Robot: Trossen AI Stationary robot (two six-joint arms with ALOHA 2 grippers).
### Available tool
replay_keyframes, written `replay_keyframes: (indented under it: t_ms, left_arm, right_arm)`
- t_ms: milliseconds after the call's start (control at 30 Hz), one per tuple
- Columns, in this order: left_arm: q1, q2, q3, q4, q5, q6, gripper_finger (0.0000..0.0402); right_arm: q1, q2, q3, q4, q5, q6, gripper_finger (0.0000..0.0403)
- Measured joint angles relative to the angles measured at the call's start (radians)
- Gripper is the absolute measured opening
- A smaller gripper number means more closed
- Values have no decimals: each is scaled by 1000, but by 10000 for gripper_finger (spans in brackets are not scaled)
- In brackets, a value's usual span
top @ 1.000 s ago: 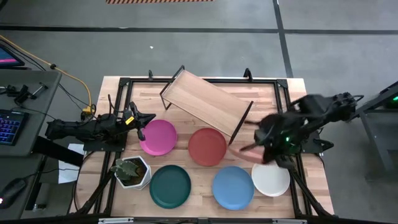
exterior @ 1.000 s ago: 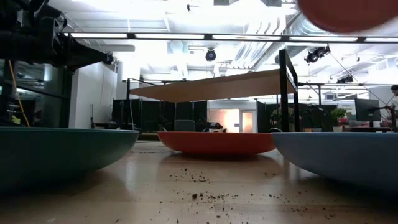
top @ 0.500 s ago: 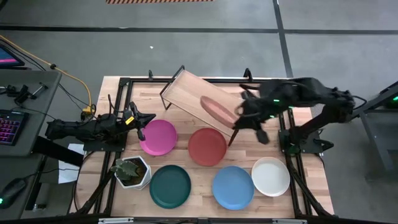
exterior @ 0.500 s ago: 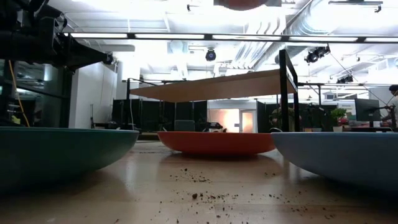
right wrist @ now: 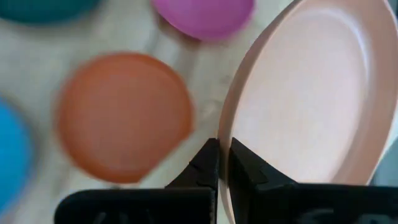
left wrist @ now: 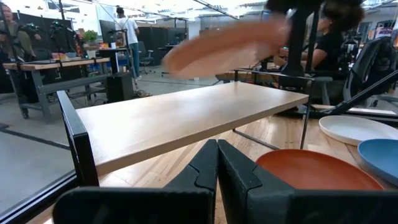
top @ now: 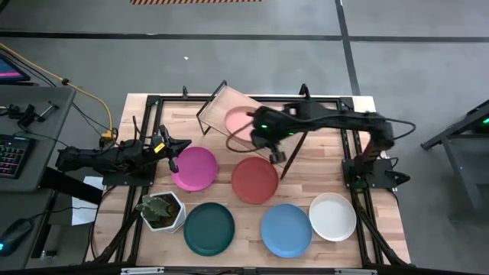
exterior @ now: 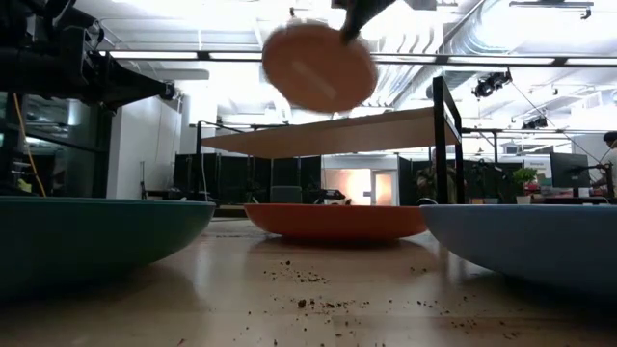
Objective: Place and stack plates onto a shelf
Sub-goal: Put the orange plate on the shelf
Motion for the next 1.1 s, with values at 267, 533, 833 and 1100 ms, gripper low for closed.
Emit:
replay_keyframes:
  t_ms: [267,533,833,1100]
  left_arm:
    - [0,0,0,0,0,0,0]
    - [0,0,0,0,0,0,0]
    - [0,0,0,0,0,0,0]
    - [0,0,0,0,0,0,0]
  right_arm:
    - [-60,171,0,165,177,-157,0]
    - [-79,232,0,202,181,-249,0]
    - [-86,249,0,316,181,-281,0]
    - [-90,249,0,285,186,-281,0]
